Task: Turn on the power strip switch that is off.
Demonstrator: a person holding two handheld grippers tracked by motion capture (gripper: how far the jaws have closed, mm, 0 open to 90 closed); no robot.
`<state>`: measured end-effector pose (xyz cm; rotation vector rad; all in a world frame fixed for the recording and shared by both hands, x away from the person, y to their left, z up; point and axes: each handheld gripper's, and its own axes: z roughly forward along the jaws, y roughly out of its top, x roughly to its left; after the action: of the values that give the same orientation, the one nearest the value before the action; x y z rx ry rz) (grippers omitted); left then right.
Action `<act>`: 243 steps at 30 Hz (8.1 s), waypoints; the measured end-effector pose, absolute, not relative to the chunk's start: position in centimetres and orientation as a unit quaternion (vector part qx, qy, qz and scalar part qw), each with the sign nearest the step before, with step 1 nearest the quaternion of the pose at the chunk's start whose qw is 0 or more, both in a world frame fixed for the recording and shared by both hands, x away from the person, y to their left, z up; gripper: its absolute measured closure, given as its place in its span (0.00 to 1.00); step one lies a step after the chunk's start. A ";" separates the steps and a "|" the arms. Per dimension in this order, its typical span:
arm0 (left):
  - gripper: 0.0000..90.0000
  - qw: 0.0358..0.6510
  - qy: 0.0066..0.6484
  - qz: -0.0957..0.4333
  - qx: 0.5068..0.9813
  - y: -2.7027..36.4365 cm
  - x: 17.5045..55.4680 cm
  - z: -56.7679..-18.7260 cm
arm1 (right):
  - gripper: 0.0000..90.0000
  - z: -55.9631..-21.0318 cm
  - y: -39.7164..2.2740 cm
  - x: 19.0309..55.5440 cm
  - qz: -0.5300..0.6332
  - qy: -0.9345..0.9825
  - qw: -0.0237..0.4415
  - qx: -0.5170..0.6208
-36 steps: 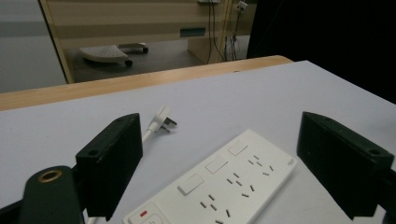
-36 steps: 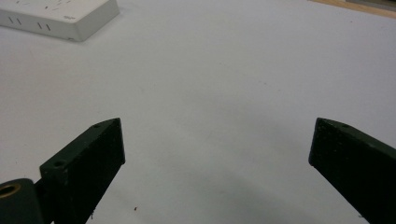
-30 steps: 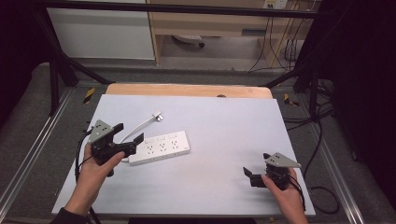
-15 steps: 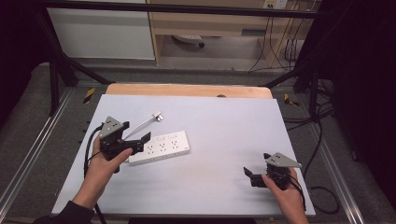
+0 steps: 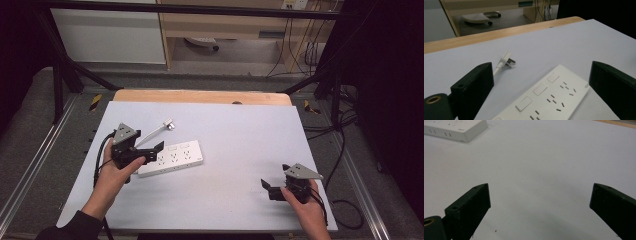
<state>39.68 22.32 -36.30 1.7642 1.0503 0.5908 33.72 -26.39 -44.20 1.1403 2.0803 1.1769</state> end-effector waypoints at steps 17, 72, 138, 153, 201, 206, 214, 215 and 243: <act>0.08 0.456 0.440 0.234 0.738 22.1 41.3 -37.4 | 0.04 -44.2 -26.4 33.7 0.431 0.762 0.242 0.418; 0.17 0.408 0.465 0.225 0.753 21.5 43.8 -40.7 | 0.04 -44.3 -26.6 33.8 0.430 0.763 0.238 0.421; 1.00 0.369 0.455 0.188 0.788 21.7 44.0 -42.1 | 0.04 -44.3 -26.8 33.9 0.427 0.764 0.236 0.423; 1.00 0.358 0.467 0.184 0.787 22.1 44.2 -42.5 | 0.04 -44.3 -26.7 33.9 0.428 0.763 0.237 0.423; 1.00 0.397 0.483 0.166 0.763 23.5 44.0 -43.4 | 0.04 -44.4 -26.6 34.0 0.424 0.765 0.236 0.423; 1.00 0.394 0.479 0.169 0.766 23.4 43.9 -43.4 | 0.04 -44.4 -26.6 33.9 0.424 0.765 0.236 0.424; 1.00 0.387 0.472 0.184 0.770 23.2 43.9 -43.3 | 0.04 -44.4 -26.7 33.9 0.426 0.764 0.235 0.425; 1.00 0.386 0.472 0.186 0.771 23.1 43.9 -43.3 | 0.04 -44.4 -26.7 33.9 0.426 0.764 0.235 0.424; 1.00 0.403 0.449 0.196 0.773 22.4 43.8 -43.0 | 0.04 -44.4 -26.8 34.0 0.427 0.763 0.236 0.423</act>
<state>43.80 22.43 -43.01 1.9528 1.1331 0.4940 33.97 -26.78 -44.35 1.1611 2.0929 1.1718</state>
